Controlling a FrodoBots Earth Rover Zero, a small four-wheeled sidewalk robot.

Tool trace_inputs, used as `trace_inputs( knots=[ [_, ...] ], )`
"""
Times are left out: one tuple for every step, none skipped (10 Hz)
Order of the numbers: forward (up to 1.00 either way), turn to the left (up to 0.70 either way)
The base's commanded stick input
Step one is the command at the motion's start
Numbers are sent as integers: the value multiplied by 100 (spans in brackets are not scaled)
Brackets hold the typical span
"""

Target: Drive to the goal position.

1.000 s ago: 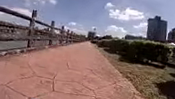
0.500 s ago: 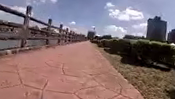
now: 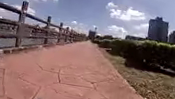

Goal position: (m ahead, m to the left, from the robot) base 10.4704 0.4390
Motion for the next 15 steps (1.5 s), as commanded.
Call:
trace_inputs(
  knots=[
    [70,0],
    [70,0],
    [70,0],
    [70,0],
    [70,0],
    [70,0],
    [70,0],
    [70,15],
    [70,27],
    [70,27],
    [70,20],
    [70,0],
    [70,0],
    [70,0],
    [70,0]
  ],
)
